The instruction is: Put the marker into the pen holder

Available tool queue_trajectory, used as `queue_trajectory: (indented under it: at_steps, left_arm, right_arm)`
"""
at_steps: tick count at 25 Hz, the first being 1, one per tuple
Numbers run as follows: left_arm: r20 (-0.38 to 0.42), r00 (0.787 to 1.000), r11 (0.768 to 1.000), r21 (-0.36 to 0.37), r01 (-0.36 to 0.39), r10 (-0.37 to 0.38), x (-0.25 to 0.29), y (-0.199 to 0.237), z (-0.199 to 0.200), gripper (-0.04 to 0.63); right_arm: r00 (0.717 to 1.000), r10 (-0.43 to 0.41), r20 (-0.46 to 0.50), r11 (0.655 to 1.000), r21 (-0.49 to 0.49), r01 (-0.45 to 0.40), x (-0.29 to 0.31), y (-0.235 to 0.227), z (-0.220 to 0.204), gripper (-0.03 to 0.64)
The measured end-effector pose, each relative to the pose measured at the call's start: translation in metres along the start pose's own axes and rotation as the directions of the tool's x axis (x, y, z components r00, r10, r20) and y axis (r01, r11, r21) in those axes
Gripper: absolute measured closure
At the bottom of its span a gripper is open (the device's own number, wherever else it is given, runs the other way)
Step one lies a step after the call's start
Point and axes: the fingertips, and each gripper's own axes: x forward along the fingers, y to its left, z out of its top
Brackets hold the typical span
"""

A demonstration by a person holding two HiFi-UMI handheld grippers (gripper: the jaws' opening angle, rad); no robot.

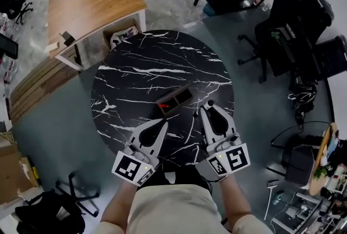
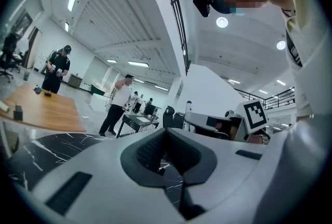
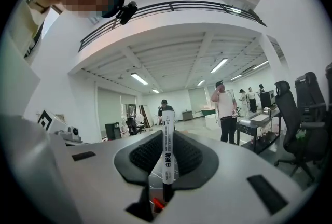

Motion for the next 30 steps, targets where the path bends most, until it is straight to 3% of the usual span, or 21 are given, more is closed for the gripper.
queue_trajectory:
  at_steps: [7, 17, 25, 30]
  left_arm:
    - [0.011, 0.990, 0.990, -0.042, -0.137, 0.137, 0.019, 0.011, -0.021, 0.584]
    - [-0.011, 0.963, 0.961, -0.051, -0.270, 0.270, 0.030, 0.023, -0.042, 0.584]
    - [-0.037, 0.948, 0.945, -0.080, -0.318, 0.316, 0.031, 0.035, -0.071, 0.584]
    - [-0.051, 0.949, 0.944, -0.096, -0.314, 0.310, 0.042, 0.034, -0.087, 0.584]
  right_arm:
    - [0.995, 0.096, -0.011, 0.993, -0.066, -0.097, 0.031, -0.028, -0.034, 0.551]
    - [0.980, 0.182, -0.074, 0.977, -0.102, -0.189, 0.082, -0.054, -0.107, 0.551]
    - [0.980, 0.195, -0.037, 0.975, -0.103, -0.198, 0.097, -0.051, -0.144, 0.551]
    - [0.975, 0.215, -0.063, 0.970, -0.106, -0.221, 0.097, -0.052, -0.170, 0.551]
